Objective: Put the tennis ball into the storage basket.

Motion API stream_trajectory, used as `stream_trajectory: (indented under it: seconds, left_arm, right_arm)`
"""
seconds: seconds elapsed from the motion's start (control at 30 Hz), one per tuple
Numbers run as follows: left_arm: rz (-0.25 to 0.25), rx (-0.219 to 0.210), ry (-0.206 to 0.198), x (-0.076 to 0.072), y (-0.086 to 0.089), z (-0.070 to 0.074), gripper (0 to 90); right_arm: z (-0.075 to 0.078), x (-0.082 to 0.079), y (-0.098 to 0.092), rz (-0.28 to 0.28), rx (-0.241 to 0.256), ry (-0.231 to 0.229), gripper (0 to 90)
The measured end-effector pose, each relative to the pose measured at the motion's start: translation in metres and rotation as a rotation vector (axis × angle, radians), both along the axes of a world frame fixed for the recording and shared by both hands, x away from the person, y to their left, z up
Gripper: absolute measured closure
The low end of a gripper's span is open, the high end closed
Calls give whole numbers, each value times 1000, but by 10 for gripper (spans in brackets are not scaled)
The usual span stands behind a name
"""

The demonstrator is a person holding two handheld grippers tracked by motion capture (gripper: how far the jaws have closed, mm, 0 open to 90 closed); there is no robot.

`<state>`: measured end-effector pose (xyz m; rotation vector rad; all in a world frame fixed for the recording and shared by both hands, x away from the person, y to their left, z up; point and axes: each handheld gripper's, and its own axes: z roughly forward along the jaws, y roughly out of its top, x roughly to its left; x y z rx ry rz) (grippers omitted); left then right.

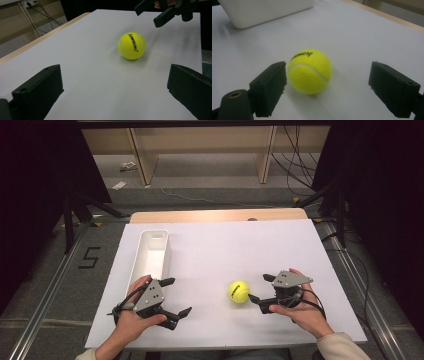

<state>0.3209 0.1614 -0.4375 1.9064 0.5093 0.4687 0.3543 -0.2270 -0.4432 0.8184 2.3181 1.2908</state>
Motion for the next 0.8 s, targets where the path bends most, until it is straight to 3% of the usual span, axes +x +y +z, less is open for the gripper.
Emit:
stream_trajectory:
  seconds: [0.8]
  left_arm:
    - [-2,0,-3,2,0,0,0]
  right_arm:
    - [-6,12,16,27,-3,21,157]
